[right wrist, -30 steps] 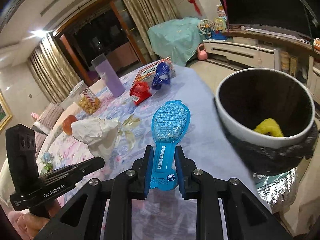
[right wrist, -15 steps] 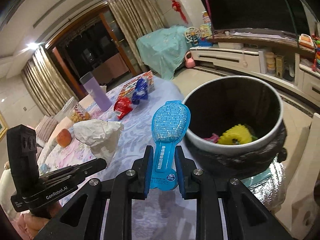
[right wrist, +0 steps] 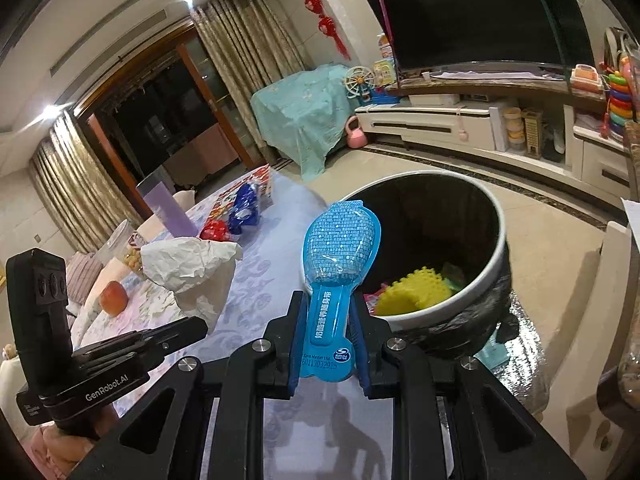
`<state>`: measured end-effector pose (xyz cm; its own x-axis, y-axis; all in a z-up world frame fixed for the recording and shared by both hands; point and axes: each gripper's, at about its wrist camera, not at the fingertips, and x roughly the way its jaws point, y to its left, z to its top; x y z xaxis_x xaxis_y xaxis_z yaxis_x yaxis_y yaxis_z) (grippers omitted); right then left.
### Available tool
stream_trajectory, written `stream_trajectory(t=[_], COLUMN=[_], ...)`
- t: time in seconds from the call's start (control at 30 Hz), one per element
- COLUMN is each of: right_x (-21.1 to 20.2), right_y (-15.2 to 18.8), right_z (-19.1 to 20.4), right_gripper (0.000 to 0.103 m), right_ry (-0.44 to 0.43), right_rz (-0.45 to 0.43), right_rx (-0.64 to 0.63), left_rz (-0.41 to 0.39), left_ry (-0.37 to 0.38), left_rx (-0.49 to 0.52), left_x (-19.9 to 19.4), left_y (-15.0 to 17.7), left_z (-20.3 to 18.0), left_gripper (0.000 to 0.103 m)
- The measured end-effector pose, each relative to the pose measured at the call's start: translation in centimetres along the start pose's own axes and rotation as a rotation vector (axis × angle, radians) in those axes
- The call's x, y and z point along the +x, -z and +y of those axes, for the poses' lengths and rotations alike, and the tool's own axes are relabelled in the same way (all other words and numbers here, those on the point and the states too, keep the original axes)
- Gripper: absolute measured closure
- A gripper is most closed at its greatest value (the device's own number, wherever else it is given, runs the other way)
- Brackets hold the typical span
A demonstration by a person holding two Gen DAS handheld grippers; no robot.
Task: Collect trash
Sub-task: 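Carry the white bag and blue toy over the trash bin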
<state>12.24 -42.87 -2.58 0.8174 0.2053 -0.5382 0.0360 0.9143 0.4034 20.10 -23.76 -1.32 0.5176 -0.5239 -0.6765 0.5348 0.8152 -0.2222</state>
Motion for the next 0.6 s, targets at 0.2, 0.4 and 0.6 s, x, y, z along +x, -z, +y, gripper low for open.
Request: stream_trajectory(t=[0.2, 0.4, 0.6], right_x=[-0.2, -0.1, 0.4], right_y=[-0.8, -1.5, -2.4], right_z=[-1.3, -2.5, -3.6], right_gripper=[0.081, 0.081, 0.081], right_ry=[0.011, 0.019, 0.022], right_rz=[-0.013, -0.020, -0.013], right_rx=[0.020, 0.038, 0.050], left_rz=[0.009, 0.016, 0.021], left_ry=[0.006, 0.007, 0.013], left_rx=[0.027, 0.064, 0.088], left_x=[1.2, 2.3, 3.4], left_y=[-1.2, -2.5, -3.7], left_z=[-1.2, -2.4, -3.7], left_gripper=[0.099, 0.099, 0.099])
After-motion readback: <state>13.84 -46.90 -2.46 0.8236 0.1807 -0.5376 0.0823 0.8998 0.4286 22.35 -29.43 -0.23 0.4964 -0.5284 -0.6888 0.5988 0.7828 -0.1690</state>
